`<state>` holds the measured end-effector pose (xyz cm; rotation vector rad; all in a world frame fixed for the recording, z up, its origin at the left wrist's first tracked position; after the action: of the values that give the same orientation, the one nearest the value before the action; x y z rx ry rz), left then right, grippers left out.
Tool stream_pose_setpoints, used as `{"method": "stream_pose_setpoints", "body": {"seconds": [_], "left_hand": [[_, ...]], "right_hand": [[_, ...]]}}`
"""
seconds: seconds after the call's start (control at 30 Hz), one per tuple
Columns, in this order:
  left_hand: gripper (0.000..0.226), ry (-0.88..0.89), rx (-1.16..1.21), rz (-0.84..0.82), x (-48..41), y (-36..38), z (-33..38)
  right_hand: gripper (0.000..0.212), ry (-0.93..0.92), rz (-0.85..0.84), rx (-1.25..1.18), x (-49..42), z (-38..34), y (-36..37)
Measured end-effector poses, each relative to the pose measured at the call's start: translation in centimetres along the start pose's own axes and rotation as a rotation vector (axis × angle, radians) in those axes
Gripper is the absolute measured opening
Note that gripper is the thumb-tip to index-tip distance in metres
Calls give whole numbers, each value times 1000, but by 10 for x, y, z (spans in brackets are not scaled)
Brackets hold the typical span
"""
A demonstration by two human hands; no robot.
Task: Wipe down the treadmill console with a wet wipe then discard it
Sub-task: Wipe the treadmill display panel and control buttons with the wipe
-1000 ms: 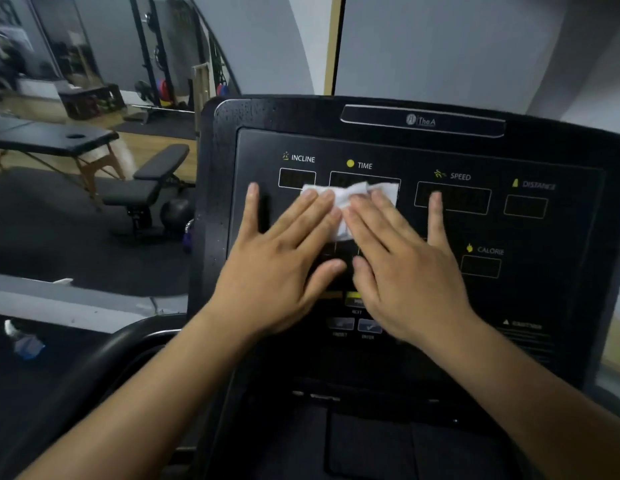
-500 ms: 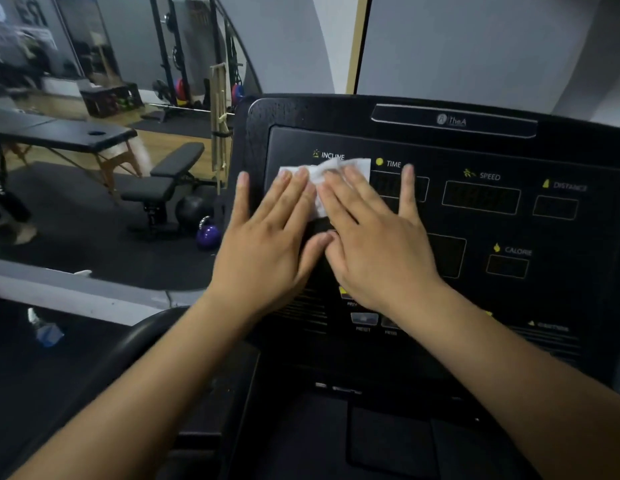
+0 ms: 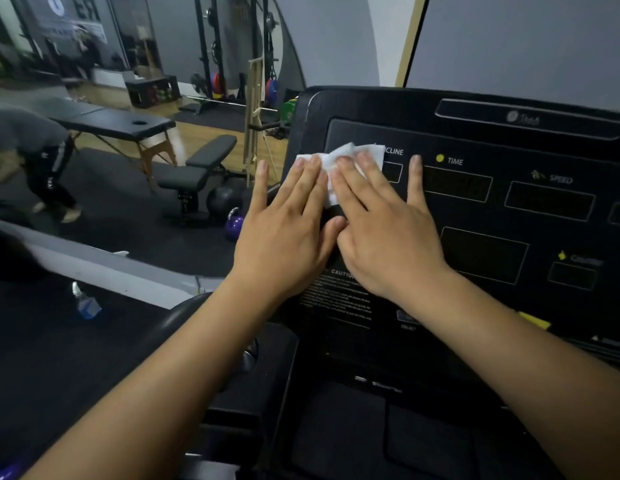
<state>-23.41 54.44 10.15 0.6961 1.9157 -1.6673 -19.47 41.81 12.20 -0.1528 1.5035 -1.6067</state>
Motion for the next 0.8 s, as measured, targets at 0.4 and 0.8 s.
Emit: {"method": "stream_pose_setpoints", "body": {"seconds": [0.4,0.8], "left_hand": [[74,-87,245,-88,6,6,-20],[67,-29,196,-71,36,14,-12]], "right_hand": [[65,-107,-46,35,-19,-21,1],[65,-104,-1,-4,14,-27,16]]}}
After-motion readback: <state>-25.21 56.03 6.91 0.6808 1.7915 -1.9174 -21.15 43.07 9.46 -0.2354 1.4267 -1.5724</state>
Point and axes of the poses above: each hand's wrist, its own x-axis away from the middle knuckle, its own y-axis out of the palm, z = x × y, the point moved 3 cm from there along -x, towards the middle knuckle, and after that the axes turned 4 degrees about -x, right-handed, at the moved point
